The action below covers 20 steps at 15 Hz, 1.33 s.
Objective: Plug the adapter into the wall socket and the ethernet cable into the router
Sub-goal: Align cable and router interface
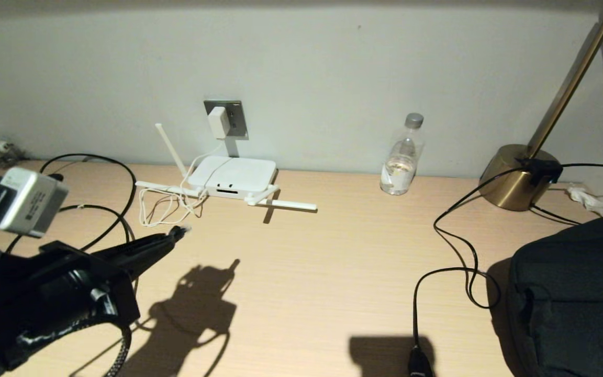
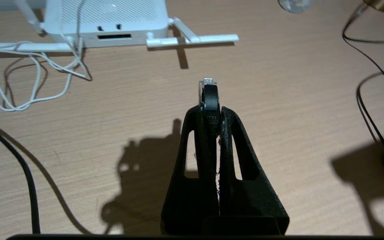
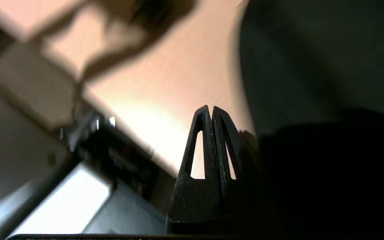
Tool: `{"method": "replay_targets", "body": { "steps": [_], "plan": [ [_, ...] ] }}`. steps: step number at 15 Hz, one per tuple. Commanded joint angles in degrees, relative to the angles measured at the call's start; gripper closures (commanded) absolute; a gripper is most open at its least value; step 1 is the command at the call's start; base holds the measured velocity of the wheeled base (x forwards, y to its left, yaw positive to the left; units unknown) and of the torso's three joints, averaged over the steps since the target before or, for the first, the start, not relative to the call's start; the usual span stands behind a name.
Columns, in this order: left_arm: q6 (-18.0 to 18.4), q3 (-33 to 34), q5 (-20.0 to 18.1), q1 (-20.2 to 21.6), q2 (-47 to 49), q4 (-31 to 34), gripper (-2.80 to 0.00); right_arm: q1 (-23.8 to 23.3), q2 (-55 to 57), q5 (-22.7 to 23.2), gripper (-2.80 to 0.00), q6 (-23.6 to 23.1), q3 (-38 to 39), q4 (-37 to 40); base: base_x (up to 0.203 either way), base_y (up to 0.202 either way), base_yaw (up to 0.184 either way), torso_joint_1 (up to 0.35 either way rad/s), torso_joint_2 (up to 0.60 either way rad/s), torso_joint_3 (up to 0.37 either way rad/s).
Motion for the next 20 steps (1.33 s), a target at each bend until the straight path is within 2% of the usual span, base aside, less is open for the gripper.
{"method": "replay_targets", "body": {
  "steps": [1,3,4,5,8,11,13,14,16,18,20],
  "plan": [
    [-0.4,0.39,0.01,1.1,1.23,-0.76,0.0,0.05,-5.81,3.22,0.0,-4.2,3.14,1.47,0.0,0.0,0.0,0.0,0.0,0.0],
    [-0.81,0.59,-0.17,1.65,2.14,-0.79,0.0,0.57,-2.63,4.29,0.0,-9.35,2.21,2.64,0.0,0.0,0.0,0.0,0.0,0.0],
    [-0.81,0.67,-0.17,1.85,2.39,-0.87,0.0,0.19,-2.4,2.07,0.0,-9.43,2.08,2.95,0.0,0.0,0.0,0.0,0.0,0.0],
    [-0.87,0.66,-0.17,2.39,2.4,-0.88,0.0,-0.14,-3.13,-0.99,0.0,-8.83,3.02,3.33,0.0,0.0,0.0,0.0,0.0,0.0],
    [-1.36,1.0,-0.42,3.41,3.64,-3.29,0.0,-1.67,-3.95,-5.04,0.0,-2.29,3.0,7.08,0.0,0.0,0.0,0.0,0.0,0.0],
    [-2.04,1.55,-0.35,3.41,6.52,-7.11,0.0,-12.61,-0.15,-6.54,0.0,0.11,2.63,8.42,0.0,0.0,0.0,0.0,0.0,0.0],
    [-4.07,2.4,-0.35,3.41,7.19,-7.73,0.0,-18.46,0.5,-6.75,0.0,0.46,2.62,8.64,0.0,0.0,0.0,0.0,0.0,0.0],
    [-5.35,2.6,-0.35,3.41,7.58,-7.74,0.0,-19.01,-0.67,-6.79,0.0,0.51,2.63,8.67,0.0,0.0,0.0,0.0,0.0,0.0],
    [-5.38,3.02,-0.26,3.41,8.19,-8.66,0.0,-20.22,-6.89,-6.83,0.0,0.54,2.59,8.68,0.0,0.0,0.0,0.0,0.0,0.0],
    [-5.92,4.14,-0.06,3.41,10.13,-12.18,0.0,-25.24,-13.07,-6.85,0.0,0.57,2.62,8.62,0.0,0.0,0.0,0.0,0.0,0.0],
    [-10.88,5.67,-0.2,3.41,11.69,-16.75,0.0,-25.51,-19.83,-6.77,0.0,0.31,2.64,8.58,0.0,0.0,0.0,0.0,0.0,0.0]
  ]
}}
